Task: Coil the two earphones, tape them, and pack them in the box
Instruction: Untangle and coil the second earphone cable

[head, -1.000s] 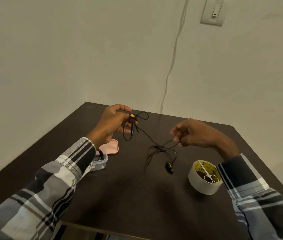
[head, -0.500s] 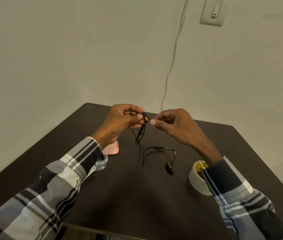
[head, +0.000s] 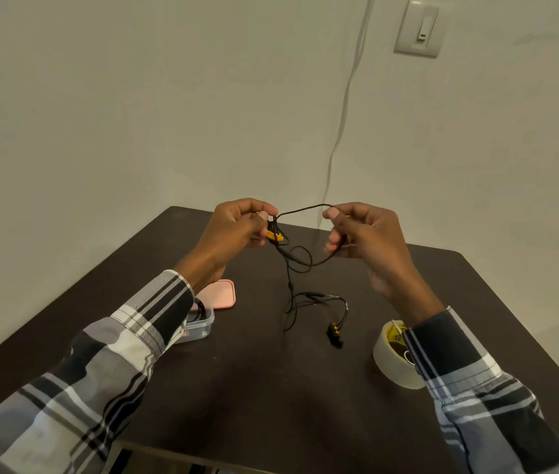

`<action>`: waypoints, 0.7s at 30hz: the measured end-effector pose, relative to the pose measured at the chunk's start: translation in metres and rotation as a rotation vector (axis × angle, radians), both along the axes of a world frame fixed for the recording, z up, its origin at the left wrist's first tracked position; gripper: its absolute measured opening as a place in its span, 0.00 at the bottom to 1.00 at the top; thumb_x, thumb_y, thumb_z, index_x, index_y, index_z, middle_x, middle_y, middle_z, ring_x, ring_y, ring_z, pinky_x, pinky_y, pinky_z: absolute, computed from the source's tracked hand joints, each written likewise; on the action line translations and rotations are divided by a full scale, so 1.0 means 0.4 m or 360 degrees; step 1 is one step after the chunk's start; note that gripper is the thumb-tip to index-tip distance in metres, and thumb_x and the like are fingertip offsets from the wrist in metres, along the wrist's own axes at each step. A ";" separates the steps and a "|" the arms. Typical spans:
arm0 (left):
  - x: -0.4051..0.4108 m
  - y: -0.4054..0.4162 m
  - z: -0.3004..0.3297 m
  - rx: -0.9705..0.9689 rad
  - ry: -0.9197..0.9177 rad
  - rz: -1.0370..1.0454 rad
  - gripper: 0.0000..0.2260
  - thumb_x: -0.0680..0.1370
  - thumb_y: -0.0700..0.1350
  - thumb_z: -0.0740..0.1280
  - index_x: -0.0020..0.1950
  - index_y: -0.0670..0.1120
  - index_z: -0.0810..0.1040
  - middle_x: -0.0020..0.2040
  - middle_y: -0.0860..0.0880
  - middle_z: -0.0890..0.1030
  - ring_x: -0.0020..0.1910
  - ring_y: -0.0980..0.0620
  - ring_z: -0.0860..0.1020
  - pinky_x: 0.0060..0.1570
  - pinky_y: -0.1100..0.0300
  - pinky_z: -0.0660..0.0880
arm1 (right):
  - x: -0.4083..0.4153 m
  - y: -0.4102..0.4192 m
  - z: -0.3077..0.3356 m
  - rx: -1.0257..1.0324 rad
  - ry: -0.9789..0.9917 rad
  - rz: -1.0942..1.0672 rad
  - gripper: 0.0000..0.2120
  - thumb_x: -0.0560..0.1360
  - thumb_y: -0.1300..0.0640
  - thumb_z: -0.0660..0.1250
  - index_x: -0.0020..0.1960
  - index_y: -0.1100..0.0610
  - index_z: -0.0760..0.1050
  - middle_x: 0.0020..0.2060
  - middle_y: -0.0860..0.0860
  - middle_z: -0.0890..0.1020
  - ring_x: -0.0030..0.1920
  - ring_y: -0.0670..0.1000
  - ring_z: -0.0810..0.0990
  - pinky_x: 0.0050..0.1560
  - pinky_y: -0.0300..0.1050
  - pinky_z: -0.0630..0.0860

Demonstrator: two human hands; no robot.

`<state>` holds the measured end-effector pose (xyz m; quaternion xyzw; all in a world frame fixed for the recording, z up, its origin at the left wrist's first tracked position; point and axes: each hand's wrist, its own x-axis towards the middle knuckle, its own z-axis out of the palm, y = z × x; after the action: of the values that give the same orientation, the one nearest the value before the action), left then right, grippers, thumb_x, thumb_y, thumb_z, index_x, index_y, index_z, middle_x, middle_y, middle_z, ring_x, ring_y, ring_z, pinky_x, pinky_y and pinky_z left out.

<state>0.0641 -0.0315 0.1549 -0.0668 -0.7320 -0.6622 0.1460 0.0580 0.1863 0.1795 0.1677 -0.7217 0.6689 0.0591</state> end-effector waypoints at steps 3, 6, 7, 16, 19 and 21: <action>-0.002 0.003 -0.003 0.0056 -0.0033 0.0004 0.08 0.81 0.37 0.63 0.52 0.45 0.81 0.32 0.49 0.77 0.40 0.53 0.80 0.47 0.56 0.82 | -0.005 0.013 0.006 -0.0046 -0.0056 -0.0063 0.09 0.78 0.53 0.70 0.54 0.58 0.84 0.25 0.49 0.71 0.26 0.46 0.69 0.30 0.41 0.76; 0.000 0.014 -0.005 0.0163 -0.0069 0.0016 0.08 0.81 0.36 0.61 0.50 0.45 0.80 0.31 0.50 0.75 0.37 0.52 0.81 0.44 0.56 0.82 | -0.010 0.025 0.005 -0.0015 -0.0039 -0.0154 0.08 0.78 0.52 0.71 0.52 0.55 0.85 0.24 0.45 0.65 0.26 0.44 0.62 0.26 0.38 0.66; -0.001 0.014 -0.005 0.0232 -0.0088 0.0036 0.08 0.81 0.36 0.61 0.50 0.44 0.79 0.30 0.50 0.74 0.36 0.52 0.81 0.42 0.55 0.82 | -0.013 0.031 0.005 -0.0035 -0.0043 -0.0183 0.07 0.77 0.53 0.71 0.51 0.55 0.85 0.25 0.45 0.65 0.26 0.44 0.61 0.26 0.38 0.64; -0.021 -0.036 -0.007 0.1145 -0.0237 0.0119 0.05 0.78 0.34 0.66 0.51 0.42 0.76 0.30 0.49 0.73 0.25 0.57 0.75 0.34 0.61 0.81 | -0.036 0.090 0.004 -0.0362 -0.0136 -0.0373 0.09 0.75 0.53 0.73 0.40 0.57 0.78 0.26 0.48 0.60 0.26 0.46 0.56 0.24 0.39 0.57; -0.023 -0.043 -0.009 0.1150 -0.0265 0.0076 0.06 0.78 0.34 0.66 0.49 0.44 0.76 0.37 0.51 0.75 0.22 0.61 0.68 0.21 0.70 0.67 | -0.035 0.095 -0.002 -0.0245 -0.0054 -0.0424 0.08 0.75 0.53 0.73 0.41 0.57 0.81 0.26 0.49 0.62 0.25 0.46 0.56 0.25 0.38 0.58; -0.028 -0.055 -0.015 0.1094 -0.0262 0.0064 0.06 0.78 0.35 0.65 0.50 0.45 0.76 0.37 0.52 0.74 0.21 0.61 0.65 0.18 0.71 0.59 | -0.031 0.101 0.000 -0.0188 -0.0001 -0.0480 0.09 0.74 0.52 0.74 0.46 0.58 0.83 0.25 0.46 0.68 0.25 0.45 0.58 0.27 0.38 0.59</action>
<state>0.0528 -0.0534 0.1491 0.0543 -0.4769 -0.8699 0.1133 0.0457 0.2268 0.1797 0.0534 -0.6982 0.6938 0.1683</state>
